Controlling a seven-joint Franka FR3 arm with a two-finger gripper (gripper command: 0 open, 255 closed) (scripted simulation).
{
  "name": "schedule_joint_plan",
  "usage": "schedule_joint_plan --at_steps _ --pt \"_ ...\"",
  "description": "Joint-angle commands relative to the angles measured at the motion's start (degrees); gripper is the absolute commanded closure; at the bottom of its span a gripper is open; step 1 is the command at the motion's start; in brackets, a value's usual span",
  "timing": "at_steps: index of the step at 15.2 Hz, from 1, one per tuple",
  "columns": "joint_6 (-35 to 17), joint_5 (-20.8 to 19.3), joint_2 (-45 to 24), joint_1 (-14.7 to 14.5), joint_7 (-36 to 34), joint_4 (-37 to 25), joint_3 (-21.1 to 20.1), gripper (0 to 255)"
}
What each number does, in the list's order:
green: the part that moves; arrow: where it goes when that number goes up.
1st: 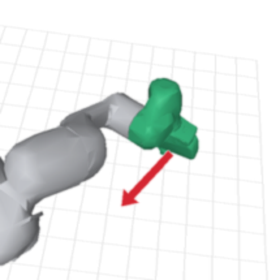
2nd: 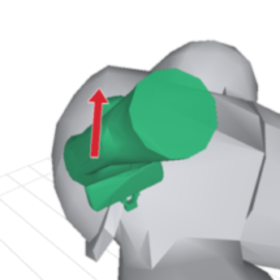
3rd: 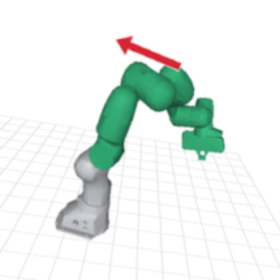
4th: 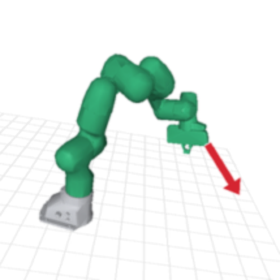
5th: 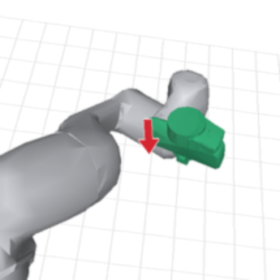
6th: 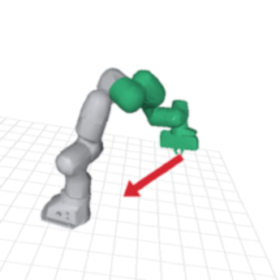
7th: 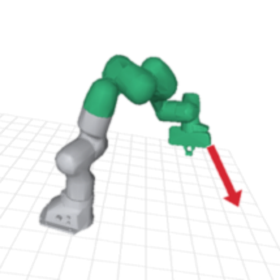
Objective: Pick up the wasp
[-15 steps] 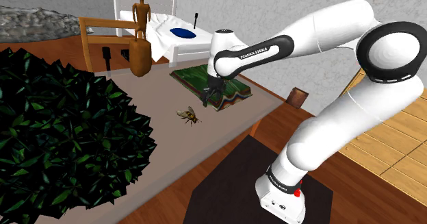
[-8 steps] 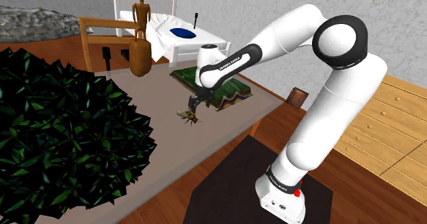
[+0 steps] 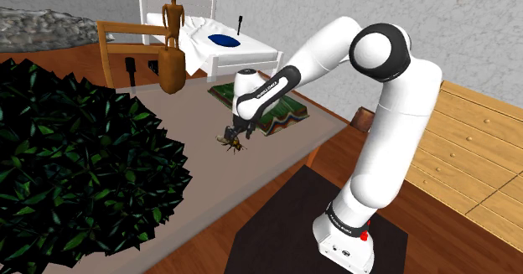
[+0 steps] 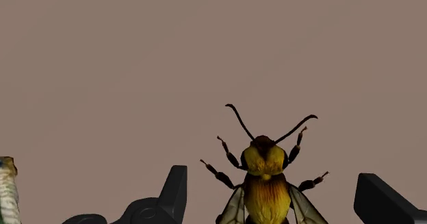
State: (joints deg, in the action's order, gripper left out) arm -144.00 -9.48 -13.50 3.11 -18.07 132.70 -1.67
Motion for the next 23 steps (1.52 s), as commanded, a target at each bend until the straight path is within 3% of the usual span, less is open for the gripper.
schedule_joint_plan --at_steps 1,4,5,14,23 --pt "-1.46 -0.36 -1.35 -0.08 -0.40 0.10 0.13 0" --pt "-2.54 -0.64 -2.45 -0.14 -0.67 0.09 0.25 0" --pt "-2.61 -0.65 -2.47 -0.13 -0.66 0.15 0.27 255" --pt "-2.53 -0.63 -2.45 -0.15 -0.67 0.09 0.26 255" --pt "3.75 0.86 3.53 0.10 0.81 -0.28 -0.29 255"
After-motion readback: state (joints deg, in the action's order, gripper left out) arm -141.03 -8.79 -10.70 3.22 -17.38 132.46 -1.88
